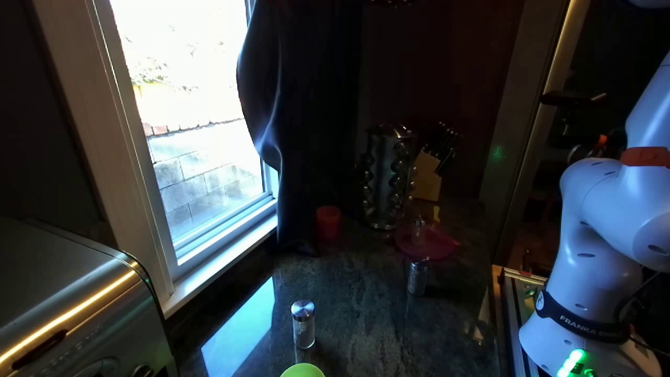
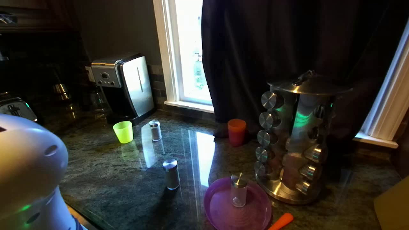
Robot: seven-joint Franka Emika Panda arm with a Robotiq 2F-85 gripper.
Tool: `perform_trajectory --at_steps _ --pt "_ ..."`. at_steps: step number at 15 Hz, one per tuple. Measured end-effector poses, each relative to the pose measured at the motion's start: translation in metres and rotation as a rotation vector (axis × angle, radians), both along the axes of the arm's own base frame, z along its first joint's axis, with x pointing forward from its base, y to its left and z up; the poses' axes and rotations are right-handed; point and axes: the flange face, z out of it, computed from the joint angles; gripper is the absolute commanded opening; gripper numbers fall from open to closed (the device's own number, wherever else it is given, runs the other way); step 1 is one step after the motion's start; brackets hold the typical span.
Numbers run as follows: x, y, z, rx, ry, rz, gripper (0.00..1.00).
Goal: Pull the black curtains to the left
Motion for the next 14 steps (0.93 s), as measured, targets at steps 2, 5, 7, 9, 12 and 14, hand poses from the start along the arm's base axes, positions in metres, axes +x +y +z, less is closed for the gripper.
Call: perform_trajectory --at_steps 2,5,7,9,12,14 --pt "-0.011 0.016 0.002 0.025 0.0 0.092 0.01" --pt "-0.018 0.024 0.007 0.037 -0.005 0.145 0.03" --pt "-0.015 0.021 0.004 0.034 0.0 0.135 0.03" --pt "-0.014 0.019 0.003 0.034 0.002 0.131 0.03" --pt "-0.014 0.02 0.003 0.034 0.002 0.132 0.01" --pt "-0.013 0.026 0.003 0.03 0.002 0.161 0.01"
